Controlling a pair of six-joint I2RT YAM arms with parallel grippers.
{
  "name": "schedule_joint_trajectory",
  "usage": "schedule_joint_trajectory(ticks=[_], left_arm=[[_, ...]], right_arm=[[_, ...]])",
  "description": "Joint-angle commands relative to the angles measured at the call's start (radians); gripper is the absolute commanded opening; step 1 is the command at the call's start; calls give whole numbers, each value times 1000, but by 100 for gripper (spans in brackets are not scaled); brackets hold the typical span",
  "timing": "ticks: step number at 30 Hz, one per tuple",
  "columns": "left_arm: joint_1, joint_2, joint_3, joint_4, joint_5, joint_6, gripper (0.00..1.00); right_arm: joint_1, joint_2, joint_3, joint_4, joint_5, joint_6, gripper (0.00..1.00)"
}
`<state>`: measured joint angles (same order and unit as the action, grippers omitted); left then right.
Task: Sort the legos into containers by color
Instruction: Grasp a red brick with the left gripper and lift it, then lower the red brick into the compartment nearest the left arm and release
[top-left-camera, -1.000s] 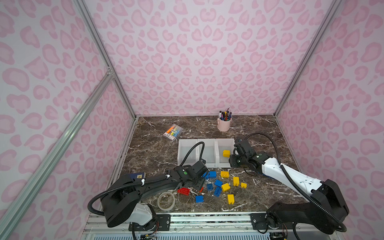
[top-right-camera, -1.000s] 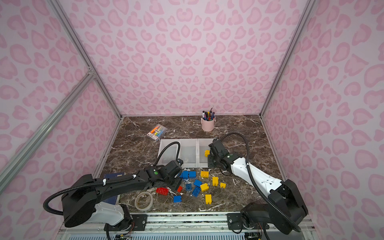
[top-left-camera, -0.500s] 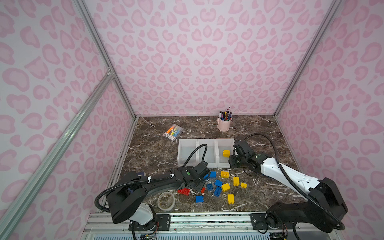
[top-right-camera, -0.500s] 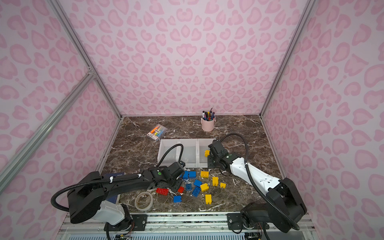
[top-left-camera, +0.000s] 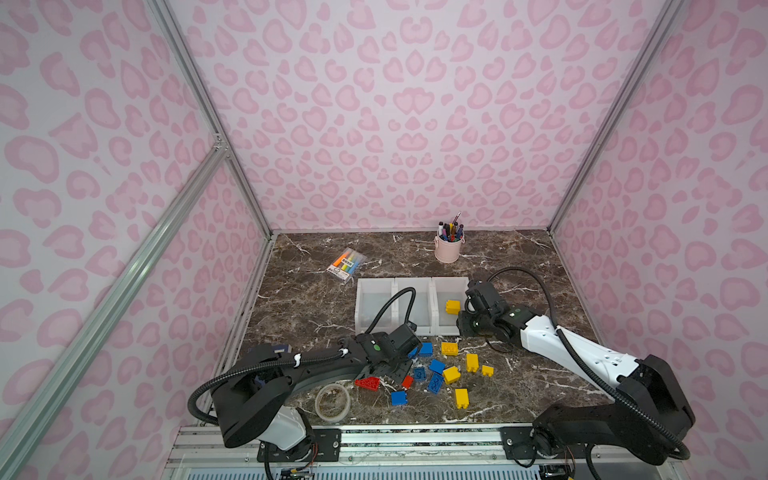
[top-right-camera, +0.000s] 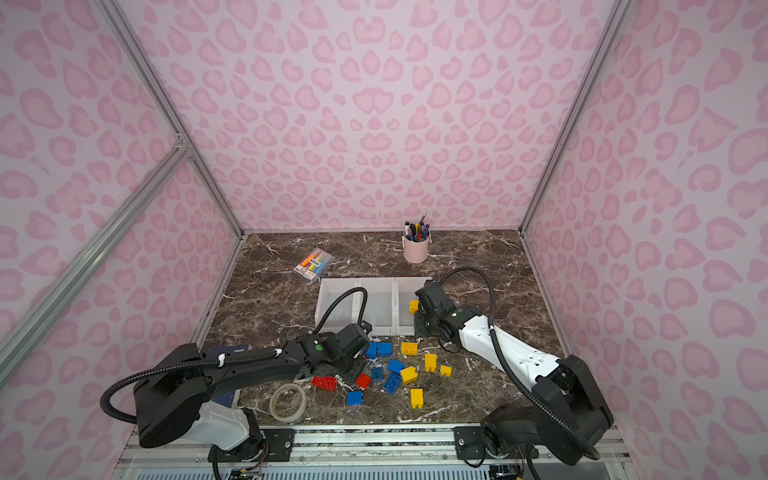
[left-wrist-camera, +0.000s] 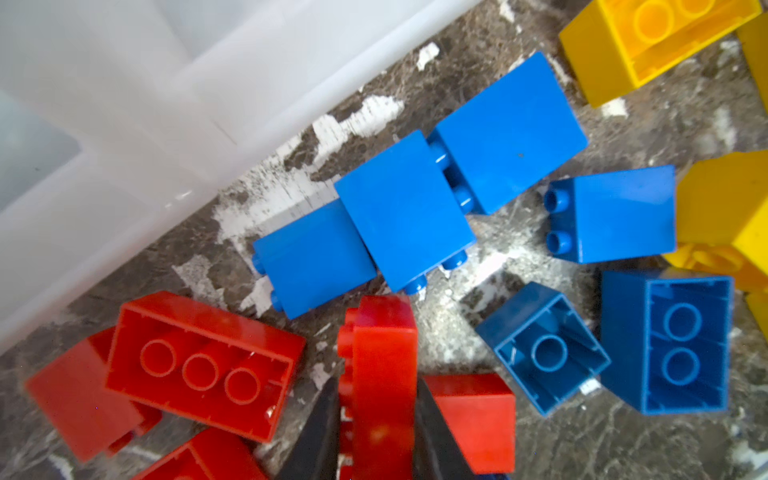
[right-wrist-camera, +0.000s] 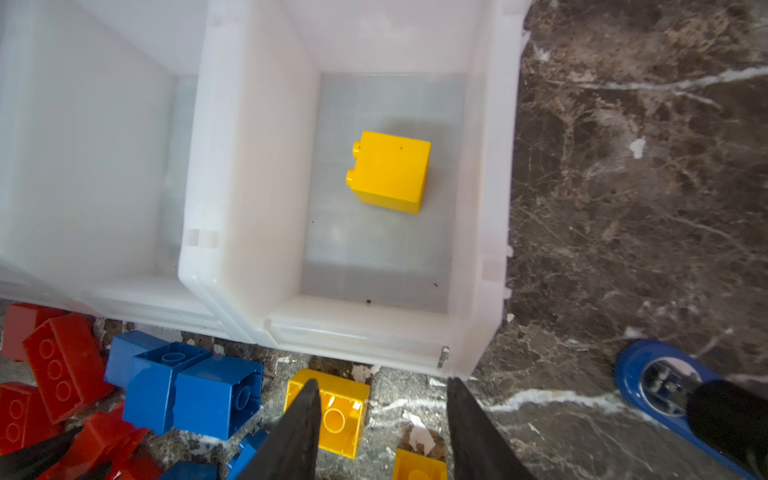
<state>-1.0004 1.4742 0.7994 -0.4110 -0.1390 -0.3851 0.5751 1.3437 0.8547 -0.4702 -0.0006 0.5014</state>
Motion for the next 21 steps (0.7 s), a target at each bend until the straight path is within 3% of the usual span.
schedule_joint_trajectory(ticks=[1, 10, 15, 21], left_arm=[[0, -25, -5, 23, -17, -1, 25], [13, -117, 107, -64, -107, 28, 24], [142, -148, 174, -70, -100, 77, 24], [294, -76, 220, -29, -73, 100, 24]], right_arm=[[4, -6, -5, -4, 13, 3, 50], [20, -34, 14, -31, 34, 2, 49], [35, -58, 20, -42, 55, 2, 48], [61, -65, 24, -44, 55, 9, 48]])
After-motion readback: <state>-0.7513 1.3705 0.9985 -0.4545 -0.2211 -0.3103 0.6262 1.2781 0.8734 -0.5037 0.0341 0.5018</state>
